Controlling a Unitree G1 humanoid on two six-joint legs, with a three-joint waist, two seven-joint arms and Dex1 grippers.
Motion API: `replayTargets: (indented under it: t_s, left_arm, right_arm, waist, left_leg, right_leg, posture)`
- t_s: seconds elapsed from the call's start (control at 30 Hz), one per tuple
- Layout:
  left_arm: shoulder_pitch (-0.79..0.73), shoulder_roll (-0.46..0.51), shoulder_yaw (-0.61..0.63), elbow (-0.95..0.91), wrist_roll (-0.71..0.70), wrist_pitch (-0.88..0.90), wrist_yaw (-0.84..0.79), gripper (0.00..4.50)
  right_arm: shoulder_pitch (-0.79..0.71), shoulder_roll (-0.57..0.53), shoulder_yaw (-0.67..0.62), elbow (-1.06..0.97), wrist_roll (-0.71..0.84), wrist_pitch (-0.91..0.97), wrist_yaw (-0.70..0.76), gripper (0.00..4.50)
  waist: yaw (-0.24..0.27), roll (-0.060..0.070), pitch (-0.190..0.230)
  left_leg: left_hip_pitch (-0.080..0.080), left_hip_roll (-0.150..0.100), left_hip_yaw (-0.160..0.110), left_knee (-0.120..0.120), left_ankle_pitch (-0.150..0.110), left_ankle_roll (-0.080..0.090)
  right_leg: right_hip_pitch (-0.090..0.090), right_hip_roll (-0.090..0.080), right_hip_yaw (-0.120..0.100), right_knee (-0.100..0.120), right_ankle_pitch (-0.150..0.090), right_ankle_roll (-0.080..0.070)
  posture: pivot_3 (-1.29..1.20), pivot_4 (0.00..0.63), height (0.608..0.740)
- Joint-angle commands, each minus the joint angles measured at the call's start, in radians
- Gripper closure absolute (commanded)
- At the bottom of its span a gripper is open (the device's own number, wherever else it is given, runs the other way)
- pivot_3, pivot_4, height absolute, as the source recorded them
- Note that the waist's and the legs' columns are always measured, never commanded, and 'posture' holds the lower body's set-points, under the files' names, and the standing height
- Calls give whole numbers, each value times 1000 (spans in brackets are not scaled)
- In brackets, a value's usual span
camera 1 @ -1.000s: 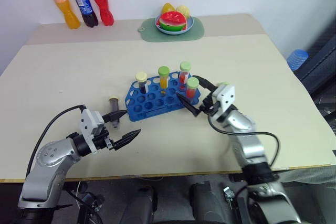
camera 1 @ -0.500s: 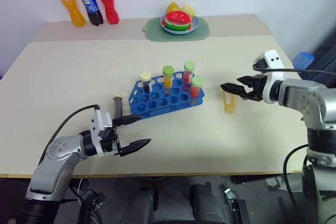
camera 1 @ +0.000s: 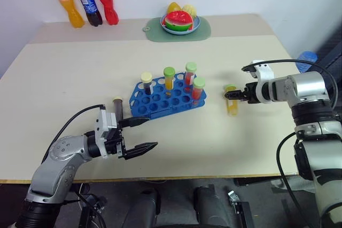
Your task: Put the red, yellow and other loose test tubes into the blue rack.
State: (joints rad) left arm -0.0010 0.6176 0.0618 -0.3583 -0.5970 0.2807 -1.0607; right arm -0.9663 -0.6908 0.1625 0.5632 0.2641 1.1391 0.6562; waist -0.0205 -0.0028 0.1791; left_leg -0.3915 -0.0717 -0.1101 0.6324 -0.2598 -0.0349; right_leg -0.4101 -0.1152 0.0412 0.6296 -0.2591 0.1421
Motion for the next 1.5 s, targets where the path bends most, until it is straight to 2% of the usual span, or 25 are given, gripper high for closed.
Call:
replayTargets:
  t_s: [0.03,0.13,0.17,0.33,0.43,0.57,0.7,0.8,0.93,1.07,1.2,1.4,1.5]
  left_arm:
    - [15,4,17,-43,-14,2,13,252]
    - [25,3,17,-52,-16,2,23,252]
    - [26,1,16,-52,-16,0,27,252]
    - [22,-11,14,-46,-11,-12,44,252]
    - [11,-16,9,-33,-5,-17,46,252]
    - [-17,-21,-2,-2,-1,-22,34,252]
    - [-57,-22,-13,46,8,-31,12,252]
    - [-73,-24,-14,68,5,-32,2,252]
    - [-56,-20,-2,68,3,-30,-2,252]
    - [-19,-7,19,61,1,-25,-2,252]
    - [24,12,49,44,-1,-24,5,252]
    - [63,19,85,25,15,-44,31,252]
    - [71,3,83,11,25,-54,60,252]
  right_arm:
    - [-19,4,61,14,-42,-40,67,2021]
    - [-4,4,84,4,-67,-56,102,3499]
    - [3,1,78,3,-70,-62,111,3673]
    - [72,-73,-7,-63,-76,-140,132,3673]
    - [223,-183,-45,-213,-81,-254,191,3673]
    - [515,-351,-90,-475,-68,-443,319,3673]
    - [711,-338,-223,-748,109,-493,442,3673]
    - [732,-171,-279,-859,235,-571,413,3673]
    - [668,41,-249,-902,283,-638,333,3673]
    - [585,252,-184,-863,248,-730,216,3673]
    - [520,466,-125,-724,151,-914,90,3673]
    - [477,637,-105,-548,107,-1107,35,3673]
    - [462,674,-101,-455,89,-1182,38,3673]
  waist:
    - [-2,0,0]
    - [-4,0,0]
    - [-4,0,0]
    - [6,0,0]
    - [24,0,0]
    - [39,0,0]
    - [8,0,0]
    - [-16,-1,0]
    - [-19,-2,0]
    - [-17,-2,0]
    - [-12,-2,0]
    - [-10,-2,0]
    - [-15,-2,0]
  left_leg:
    - [0,0,0,0,0,0]
    - [0,0,0,0,0,0]
    - [0,0,0,0,0,0]
    - [0,0,0,0,0,0]
    - [-1,-1,-1,0,0,0]
    - [-2,-2,0,1,-1,1]
    - [1,0,1,1,-1,1]
    - [3,2,0,0,-1,1]
    - [3,2,-1,1,-1,1]
    - [2,1,-2,0,0,0]
    - [2,1,-3,-1,0,-1]
    - [1,1,-4,-1,0,-1]
    - [2,1,-4,-1,1,-1]
  right_leg:
    - [0,0,0,0,0,0]
    - [0,1,0,0,0,0]
    - [0,1,0,0,0,0]
    - [0,1,0,0,0,0]
    - [1,-1,-1,-1,0,0]
    - [3,-2,-3,-2,-1,1]
    - [3,0,-2,-1,-1,1]
    - [3,2,-1,0,0,1]
    - [3,2,0,1,0,0]
    - [2,1,0,1,0,0]
    - [1,0,0,1,0,0]
    - [0,0,0,2,0,0]
    - [0,0,0,2,0,0]
  posture:
    - [0,150,740]
    - [0,150,740]
    - [0,150,740]
    - [0,150,740]
    - [0,150,740]
    - [0,150,740]
    - [0,150,740]
    - [0,150,740]
    - [0,150,740]
    - [0,150,740]
    - [0,150,740]
    - [0,150,740]
    - [0,150,740]
